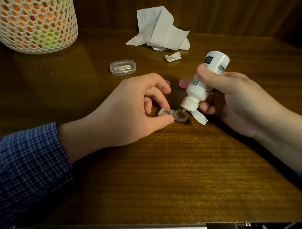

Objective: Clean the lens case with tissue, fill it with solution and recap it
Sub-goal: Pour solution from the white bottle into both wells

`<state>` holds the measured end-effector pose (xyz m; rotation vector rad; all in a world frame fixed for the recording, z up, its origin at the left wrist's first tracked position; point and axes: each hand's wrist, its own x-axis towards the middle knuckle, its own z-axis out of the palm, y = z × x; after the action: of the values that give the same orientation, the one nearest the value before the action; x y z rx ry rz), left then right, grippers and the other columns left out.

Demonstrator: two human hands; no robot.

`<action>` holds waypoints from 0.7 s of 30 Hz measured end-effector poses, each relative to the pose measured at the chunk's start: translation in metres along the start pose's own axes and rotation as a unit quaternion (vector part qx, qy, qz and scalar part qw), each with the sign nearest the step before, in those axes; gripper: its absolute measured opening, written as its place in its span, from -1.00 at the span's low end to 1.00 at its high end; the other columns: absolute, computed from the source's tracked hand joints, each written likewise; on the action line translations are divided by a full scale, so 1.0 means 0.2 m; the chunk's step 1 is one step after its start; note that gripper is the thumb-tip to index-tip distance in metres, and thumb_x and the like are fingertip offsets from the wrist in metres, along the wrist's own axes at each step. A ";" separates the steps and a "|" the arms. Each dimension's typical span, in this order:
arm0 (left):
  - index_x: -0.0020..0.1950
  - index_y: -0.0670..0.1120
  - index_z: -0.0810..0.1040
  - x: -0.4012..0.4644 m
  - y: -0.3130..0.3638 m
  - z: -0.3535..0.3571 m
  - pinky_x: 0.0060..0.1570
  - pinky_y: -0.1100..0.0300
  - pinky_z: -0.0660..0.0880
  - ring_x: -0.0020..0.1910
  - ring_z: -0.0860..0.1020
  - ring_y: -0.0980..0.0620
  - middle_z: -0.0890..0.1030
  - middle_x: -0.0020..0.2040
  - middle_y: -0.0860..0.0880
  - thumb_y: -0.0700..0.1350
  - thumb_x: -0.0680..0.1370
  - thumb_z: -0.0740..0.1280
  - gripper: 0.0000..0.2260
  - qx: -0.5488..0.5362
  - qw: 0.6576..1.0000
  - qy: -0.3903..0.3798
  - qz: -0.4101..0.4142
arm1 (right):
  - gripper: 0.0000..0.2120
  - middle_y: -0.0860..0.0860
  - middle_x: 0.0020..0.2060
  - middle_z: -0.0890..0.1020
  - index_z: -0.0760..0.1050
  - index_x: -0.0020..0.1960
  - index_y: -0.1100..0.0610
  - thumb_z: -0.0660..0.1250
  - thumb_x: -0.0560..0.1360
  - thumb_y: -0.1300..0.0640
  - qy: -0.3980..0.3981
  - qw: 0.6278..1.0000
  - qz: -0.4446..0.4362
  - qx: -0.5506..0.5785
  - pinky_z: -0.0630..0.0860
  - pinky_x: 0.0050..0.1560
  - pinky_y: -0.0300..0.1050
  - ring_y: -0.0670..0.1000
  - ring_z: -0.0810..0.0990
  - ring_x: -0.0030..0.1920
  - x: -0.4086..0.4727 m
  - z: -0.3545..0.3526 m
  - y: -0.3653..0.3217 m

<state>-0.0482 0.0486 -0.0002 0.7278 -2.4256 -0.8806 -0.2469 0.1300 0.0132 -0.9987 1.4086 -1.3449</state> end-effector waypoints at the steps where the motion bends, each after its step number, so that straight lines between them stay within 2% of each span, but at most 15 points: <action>1: 0.26 -0.01 0.55 0.00 0.00 0.00 -0.28 0.21 0.59 -0.27 0.61 0.02 0.70 -0.09 0.15 -0.03 0.42 0.57 -0.55 -0.002 1.000 0.000 -0.001 | -0.66 0.32 0.17 0.65 0.58 0.02 0.16 0.40 0.45 -0.11 0.000 1.000 0.001 0.001 0.37 -0.39 -0.23 -0.07 0.48 -0.40 0.00 0.00 0.00; 14: 0.26 -0.02 0.55 0.00 0.00 0.00 -0.28 0.22 0.58 -0.27 0.61 0.02 0.70 -0.09 0.14 -0.04 0.42 0.58 -0.54 -0.002 1.000 -0.004 -0.003 | -0.71 0.33 0.18 0.64 0.60 -0.02 0.13 0.40 0.44 -0.10 -0.002 1.000 0.004 0.000 0.38 -0.40 -0.25 -0.08 0.49 -0.41 -0.01 -0.01 0.00; 16: 0.27 -0.02 0.54 0.00 0.00 0.00 -0.28 0.21 0.59 -0.26 0.61 0.02 0.70 -0.09 0.14 -0.03 0.41 0.57 -0.53 -0.002 1.000 -0.005 -0.004 | -0.70 0.32 0.09 0.68 0.59 -0.01 0.14 0.40 0.47 -0.10 0.003 1.000 0.003 0.000 0.39 -0.39 -0.25 -0.08 0.49 -0.41 -0.01 -0.01 0.00; 18: 0.29 -0.01 0.53 0.00 0.00 0.00 -0.27 0.21 0.59 -0.26 0.61 0.02 0.70 -0.09 0.14 -0.03 0.41 0.58 -0.51 -0.009 1.000 -0.005 -0.008 | -0.69 0.23 -0.16 0.69 0.57 -0.01 0.16 0.39 0.52 -0.10 0.015 1.000 0.008 0.012 0.39 -0.43 -0.27 -0.08 0.48 -0.41 0.00 -0.01 0.00; 19: 0.30 -0.01 0.53 0.00 0.00 0.00 -0.27 0.21 0.59 -0.25 0.61 0.01 0.70 -0.08 0.14 -0.02 0.41 0.58 -0.50 -0.013 1.000 -0.007 -0.009 | -0.68 0.16 -0.20 0.67 0.55 0.02 0.18 0.38 0.53 -0.10 0.021 0.999 0.016 0.030 0.40 -0.45 -0.28 -0.08 0.48 -0.42 0.00 -0.01 0.00; 21: 0.31 0.02 0.52 0.00 0.00 0.00 -0.24 0.21 0.59 -0.23 0.60 0.02 0.69 -0.08 0.15 0.00 0.39 0.58 -0.47 -0.015 1.000 -0.011 -0.011 | -0.64 0.15 -0.13 0.63 0.51 0.09 0.19 0.38 0.53 -0.11 0.018 0.997 0.030 0.072 0.39 -0.47 -0.29 -0.09 0.48 -0.44 0.01 0.00 -0.01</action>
<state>-0.0479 0.0493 0.0002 0.7379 -2.4229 -0.9361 -0.2471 0.1279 0.0160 -0.8342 1.3379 -1.4053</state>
